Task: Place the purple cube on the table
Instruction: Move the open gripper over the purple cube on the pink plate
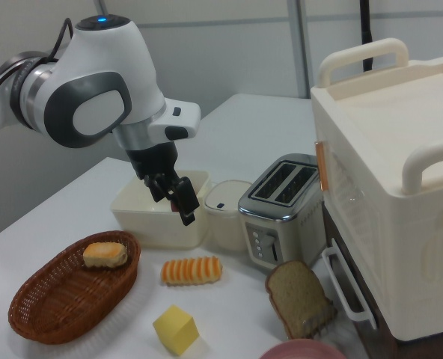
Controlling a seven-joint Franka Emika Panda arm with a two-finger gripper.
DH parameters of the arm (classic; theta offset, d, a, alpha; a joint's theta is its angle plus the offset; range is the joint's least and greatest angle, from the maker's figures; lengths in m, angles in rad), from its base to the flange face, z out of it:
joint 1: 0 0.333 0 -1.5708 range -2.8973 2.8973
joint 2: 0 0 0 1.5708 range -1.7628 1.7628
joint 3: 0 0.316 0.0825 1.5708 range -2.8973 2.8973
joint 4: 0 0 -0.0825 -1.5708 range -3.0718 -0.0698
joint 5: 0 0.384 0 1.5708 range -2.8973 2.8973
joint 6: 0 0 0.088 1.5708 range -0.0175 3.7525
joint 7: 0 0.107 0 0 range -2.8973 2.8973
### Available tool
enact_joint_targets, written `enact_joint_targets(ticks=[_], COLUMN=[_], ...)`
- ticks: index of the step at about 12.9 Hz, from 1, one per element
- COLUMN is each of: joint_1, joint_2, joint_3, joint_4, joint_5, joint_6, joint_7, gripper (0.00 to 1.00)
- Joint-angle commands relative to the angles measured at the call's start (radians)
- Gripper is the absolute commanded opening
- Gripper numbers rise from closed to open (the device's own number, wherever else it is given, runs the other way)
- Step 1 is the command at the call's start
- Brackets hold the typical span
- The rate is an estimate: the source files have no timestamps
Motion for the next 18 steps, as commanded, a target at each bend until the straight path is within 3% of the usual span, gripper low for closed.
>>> enact_joint_targets(ticks=[1,13,18], joint_1=[0.006,-0.001,-0.033], joint_2=[-0.013,-0.020,-0.055], joint_3=[0.005,0.005,-0.024], joint_4=[-0.002,-0.007,-0.142], joint_5=[-0.082,-0.077,-0.149], joint_6=[-0.048,-0.053,-0.054], joint_7=[-0.089,-0.080,0.016], gripper=[1.00,1.00,1.00])
